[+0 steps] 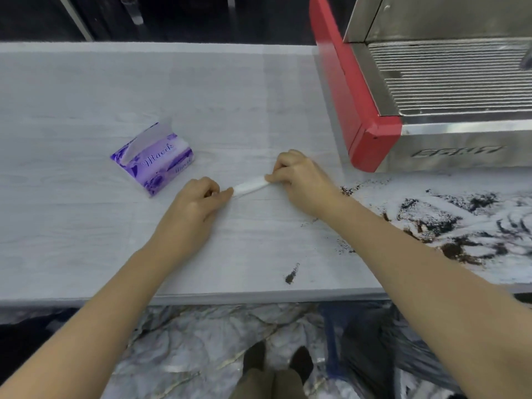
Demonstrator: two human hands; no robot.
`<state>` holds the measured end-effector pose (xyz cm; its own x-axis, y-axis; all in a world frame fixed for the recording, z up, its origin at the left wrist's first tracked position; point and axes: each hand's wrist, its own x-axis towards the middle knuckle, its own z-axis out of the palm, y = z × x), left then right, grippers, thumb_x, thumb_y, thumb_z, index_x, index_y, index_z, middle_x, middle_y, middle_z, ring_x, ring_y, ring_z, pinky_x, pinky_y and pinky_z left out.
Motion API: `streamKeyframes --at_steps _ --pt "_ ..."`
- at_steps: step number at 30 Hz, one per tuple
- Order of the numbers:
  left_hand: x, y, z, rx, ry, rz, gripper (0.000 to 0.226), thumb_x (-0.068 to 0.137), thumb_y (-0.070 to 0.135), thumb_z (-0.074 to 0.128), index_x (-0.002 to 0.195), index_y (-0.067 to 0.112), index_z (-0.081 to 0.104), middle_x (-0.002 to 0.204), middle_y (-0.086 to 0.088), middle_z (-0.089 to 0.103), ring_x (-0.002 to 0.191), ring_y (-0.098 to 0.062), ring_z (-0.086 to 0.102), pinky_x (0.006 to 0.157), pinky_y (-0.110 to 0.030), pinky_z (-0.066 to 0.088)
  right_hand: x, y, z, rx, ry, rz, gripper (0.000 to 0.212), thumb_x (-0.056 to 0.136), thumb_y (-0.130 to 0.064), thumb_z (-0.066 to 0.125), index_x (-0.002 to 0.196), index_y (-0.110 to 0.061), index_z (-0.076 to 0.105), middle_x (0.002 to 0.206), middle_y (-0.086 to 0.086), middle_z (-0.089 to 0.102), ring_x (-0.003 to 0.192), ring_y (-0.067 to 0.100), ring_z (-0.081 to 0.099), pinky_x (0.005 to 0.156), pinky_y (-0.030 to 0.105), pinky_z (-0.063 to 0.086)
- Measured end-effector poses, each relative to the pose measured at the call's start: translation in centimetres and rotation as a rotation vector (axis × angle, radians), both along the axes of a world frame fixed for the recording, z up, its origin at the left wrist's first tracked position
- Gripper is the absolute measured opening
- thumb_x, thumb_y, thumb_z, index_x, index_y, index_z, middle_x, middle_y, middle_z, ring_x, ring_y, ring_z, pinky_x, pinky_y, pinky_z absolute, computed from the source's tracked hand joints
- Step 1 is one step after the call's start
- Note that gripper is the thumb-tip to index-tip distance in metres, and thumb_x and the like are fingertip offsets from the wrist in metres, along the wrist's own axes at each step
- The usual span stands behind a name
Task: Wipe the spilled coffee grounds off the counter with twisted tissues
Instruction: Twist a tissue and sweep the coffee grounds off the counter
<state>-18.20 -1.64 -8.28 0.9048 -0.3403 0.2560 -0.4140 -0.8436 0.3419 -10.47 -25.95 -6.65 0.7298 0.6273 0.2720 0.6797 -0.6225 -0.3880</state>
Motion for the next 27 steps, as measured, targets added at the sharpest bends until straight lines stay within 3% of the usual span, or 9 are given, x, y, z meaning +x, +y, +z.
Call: streamKeyframes --at_steps 4,7,11,17,23,27 --pt "-2.0 -2.1 -0.3 -0.020 -0.028 -0.191 0.034 0.094 0.000 0.046 0.121 0.000 0.067 0.095 -0.014 0.062 0.075 -0.029 0.052 0.062 -0.041 0.047 -2.5 -3.2 0.0 -0.007 -0.005 0.008 0.024 0.089 -0.005 0.054 0.096 -0.004 0.077 0.079 0.012 0.063 0.077 0.033 0.057 0.059 0.040 0.051" --pt "-3.3 -4.7 -0.8 -0.037 -0.022 -0.342 0.034 0.093 -0.003 0.052 0.124 0.000 0.065 0.099 -0.012 0.063 0.076 -0.026 0.052 0.063 -0.039 0.047 -4.6 -6.9 0.3 -0.053 0.013 -0.015 0.020 0.085 0.004 0.064 0.098 -0.004 0.076 0.083 0.010 0.064 0.077 0.030 0.056 0.059 0.043 0.050" --pt "-2.3 -6.4 -0.7 -0.053 -0.001 -0.460 0.036 0.092 -0.002 0.051 0.125 0.002 0.065 0.099 -0.010 0.063 0.078 -0.023 0.052 0.066 -0.036 0.047 -6.3 -9.7 0.9 -0.125 0.050 -0.067 0.031 0.078 0.014 0.064 0.100 -0.004 0.076 0.084 0.011 0.065 0.077 0.032 0.058 0.059 0.043 0.053" --pt "0.4 -5.0 1.2 -0.050 0.017 -0.437 0.045 0.084 -0.015 0.055 0.122 0.005 0.068 0.099 -0.012 0.061 0.079 -0.027 0.052 0.069 -0.033 0.044 -7.0 -8.6 1.7 -0.021 -0.007 -0.213 0.032 0.080 0.017 0.061 0.099 -0.004 0.076 0.083 0.010 0.064 0.078 0.029 0.058 0.061 0.040 0.050" --pt "-3.2 -0.8 1.9 -0.145 0.072 -0.417 0.040 0.094 0.006 0.041 0.123 0.011 0.068 0.101 -0.008 0.058 0.087 -0.020 0.050 0.085 -0.013 0.034 -10.5 -5.5 1.5 0.045 0.015 -0.180 0.035 0.081 0.017 0.058 0.103 -0.004 0.075 0.084 0.011 0.062 0.080 0.028 0.056 0.062 0.043 0.050" --pt "-5.5 -0.2 2.1 -0.184 0.120 -0.520 0.038 0.099 0.010 0.040 0.126 0.015 0.066 0.105 -0.003 0.057 0.091 -0.016 0.051 0.086 -0.018 0.037 -16.7 -5.6 1.0 0.125 0.091 -0.227 0.036 0.083 0.015 0.059 0.109 -0.006 0.073 0.083 0.009 0.059 0.080 0.025 0.053 0.061 0.041 0.047"
